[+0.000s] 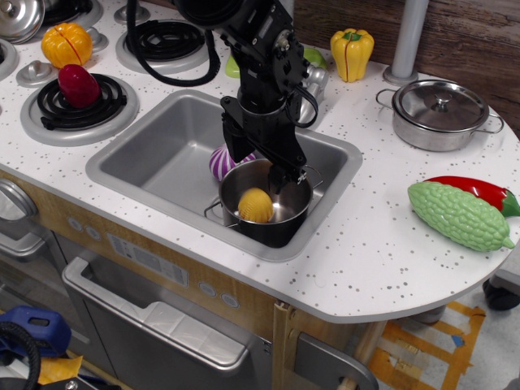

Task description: Put corn in pot which is in sink

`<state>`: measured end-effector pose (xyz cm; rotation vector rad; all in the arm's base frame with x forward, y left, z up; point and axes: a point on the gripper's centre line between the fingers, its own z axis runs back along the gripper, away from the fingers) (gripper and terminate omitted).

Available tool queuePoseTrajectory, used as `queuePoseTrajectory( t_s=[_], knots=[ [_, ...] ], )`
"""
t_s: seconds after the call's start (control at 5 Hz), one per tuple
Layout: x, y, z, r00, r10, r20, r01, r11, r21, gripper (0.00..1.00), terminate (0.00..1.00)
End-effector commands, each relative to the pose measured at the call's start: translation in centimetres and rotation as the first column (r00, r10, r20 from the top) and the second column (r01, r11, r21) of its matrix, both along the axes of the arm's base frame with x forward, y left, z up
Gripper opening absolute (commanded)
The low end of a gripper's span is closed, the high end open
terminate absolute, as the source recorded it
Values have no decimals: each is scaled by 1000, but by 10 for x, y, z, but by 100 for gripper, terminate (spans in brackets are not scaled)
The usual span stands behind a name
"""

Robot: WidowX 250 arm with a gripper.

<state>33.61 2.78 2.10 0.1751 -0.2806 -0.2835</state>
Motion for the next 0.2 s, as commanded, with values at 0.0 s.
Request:
queuePoseTrajectory(
  t_s=[0.0],
  knots=[
    [8,1,15,999,2,48,-2,1000,1,100,100]
  ],
)
